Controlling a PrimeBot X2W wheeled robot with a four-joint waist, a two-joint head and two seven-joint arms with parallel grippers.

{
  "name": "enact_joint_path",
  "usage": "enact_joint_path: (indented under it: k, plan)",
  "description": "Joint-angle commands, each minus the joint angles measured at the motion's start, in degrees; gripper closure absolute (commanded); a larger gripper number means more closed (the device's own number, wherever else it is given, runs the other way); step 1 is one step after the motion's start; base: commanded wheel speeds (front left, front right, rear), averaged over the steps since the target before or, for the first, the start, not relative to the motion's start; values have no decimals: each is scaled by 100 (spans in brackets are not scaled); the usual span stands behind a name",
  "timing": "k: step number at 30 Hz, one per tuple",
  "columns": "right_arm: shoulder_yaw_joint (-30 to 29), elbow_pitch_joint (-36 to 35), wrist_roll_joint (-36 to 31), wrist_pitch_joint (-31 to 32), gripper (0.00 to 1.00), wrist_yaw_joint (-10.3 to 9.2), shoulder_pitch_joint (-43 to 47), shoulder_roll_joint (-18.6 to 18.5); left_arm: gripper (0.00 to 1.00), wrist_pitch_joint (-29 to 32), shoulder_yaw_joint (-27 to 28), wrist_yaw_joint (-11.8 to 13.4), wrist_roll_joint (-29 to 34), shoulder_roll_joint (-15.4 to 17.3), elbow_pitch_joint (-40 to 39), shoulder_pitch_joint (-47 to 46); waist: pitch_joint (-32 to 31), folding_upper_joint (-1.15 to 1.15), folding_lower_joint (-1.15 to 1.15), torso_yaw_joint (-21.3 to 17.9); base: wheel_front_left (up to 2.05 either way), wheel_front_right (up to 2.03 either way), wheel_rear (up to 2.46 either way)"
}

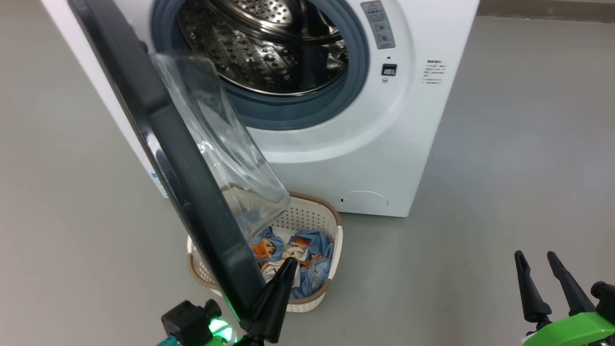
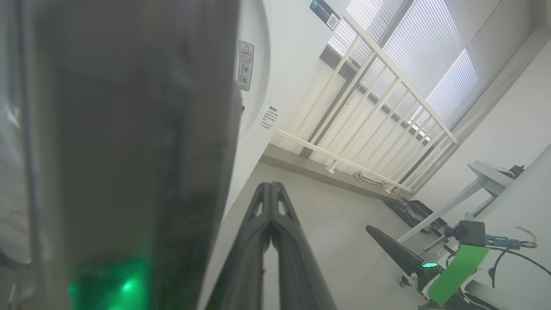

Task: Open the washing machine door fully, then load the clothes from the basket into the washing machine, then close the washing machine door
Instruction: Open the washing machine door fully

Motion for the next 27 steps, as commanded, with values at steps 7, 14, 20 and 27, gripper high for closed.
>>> enact_joint_path:
  k: [7,14,20,27]
  plan:
    - [169,-143,43,-69,0,16,-3,-123,100,-79,592,92,188,156,-210,-18,5,0,0,289,0,0,0]
    - [223,-150,58,-69,0,16,4,-158,100,-79,739,188,281,154,-387,147,-5,0,0,512,0,0,0]
    - [265,-154,70,-69,0,16,20,-183,100,-80,893,300,380,153,-500,286,-11,0,0,734,0,0,0]
    - [278,-167,55,-69,0,16,-17,-201,100,-80,1150,381,437,153,-530,349,30,0,0,902,0,0,0]
